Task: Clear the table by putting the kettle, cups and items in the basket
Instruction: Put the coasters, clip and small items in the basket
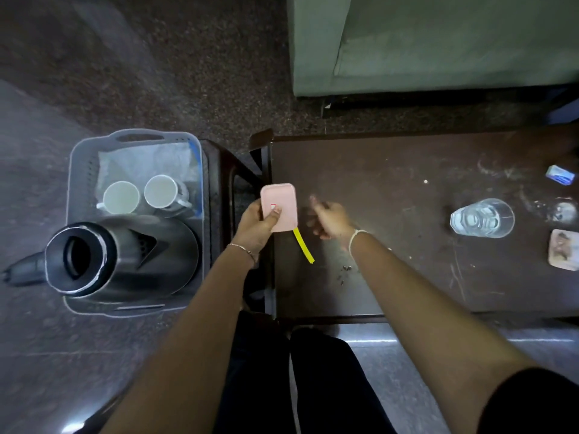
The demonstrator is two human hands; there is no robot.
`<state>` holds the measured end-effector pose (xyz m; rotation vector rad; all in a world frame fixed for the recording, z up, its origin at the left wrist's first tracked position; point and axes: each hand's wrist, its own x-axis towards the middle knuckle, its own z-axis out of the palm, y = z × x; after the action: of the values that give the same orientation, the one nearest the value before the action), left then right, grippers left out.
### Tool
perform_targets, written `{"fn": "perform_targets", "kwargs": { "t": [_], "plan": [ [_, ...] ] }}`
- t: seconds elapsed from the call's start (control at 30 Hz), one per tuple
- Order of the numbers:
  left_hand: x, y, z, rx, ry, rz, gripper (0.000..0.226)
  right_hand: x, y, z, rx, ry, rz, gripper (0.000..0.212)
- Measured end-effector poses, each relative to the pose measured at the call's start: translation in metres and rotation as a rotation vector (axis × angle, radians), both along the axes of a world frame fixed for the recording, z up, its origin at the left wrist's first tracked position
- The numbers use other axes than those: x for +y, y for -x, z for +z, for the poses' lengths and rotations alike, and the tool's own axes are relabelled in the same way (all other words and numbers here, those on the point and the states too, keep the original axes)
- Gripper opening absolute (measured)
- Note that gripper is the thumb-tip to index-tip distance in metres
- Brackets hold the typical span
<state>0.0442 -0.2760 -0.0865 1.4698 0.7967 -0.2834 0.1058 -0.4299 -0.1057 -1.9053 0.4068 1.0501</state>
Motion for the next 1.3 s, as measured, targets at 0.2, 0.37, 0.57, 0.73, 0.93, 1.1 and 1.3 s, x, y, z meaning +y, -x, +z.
{"fn": "perform_targets", "kwargs": {
  "t": [0.2,0.37,0.57,0.73,0.93,1.1,1.3],
  "plan": [
    [0.016,0.040,-0.024,0.177,0.089,0.189,0.037,-0.001,0.046,-0.041,-0.223,0.342,0.330,0.028],
    [0.017,0.052,-0.034,0.203,0.127,0.225,0.037,0.007,0.060,-0.060,-0.296,0.408,0.408,0.038],
    [0.013,0.068,-0.035,0.212,0.168,0.255,0.037,0.010,0.061,-0.067,-0.316,0.435,0.469,0.028],
    [0.013,0.081,-0.022,0.204,0.197,0.282,0.037,0.009,0.061,-0.053,-0.322,0.385,0.420,0.023],
    [0.012,0.077,0.021,0.125,0.243,0.290,0.035,0.011,0.053,0.003,-0.249,0.098,-0.010,0.013],
    [0.017,0.062,0.071,0.022,0.275,0.280,0.035,0.017,0.046,0.065,-0.205,-0.187,-0.294,0.014],
    [0.034,0.042,0.131,-0.107,0.265,0.289,0.038,0.037,0.038,0.115,-0.257,-0.277,-0.393,0.024]
  ]
}}
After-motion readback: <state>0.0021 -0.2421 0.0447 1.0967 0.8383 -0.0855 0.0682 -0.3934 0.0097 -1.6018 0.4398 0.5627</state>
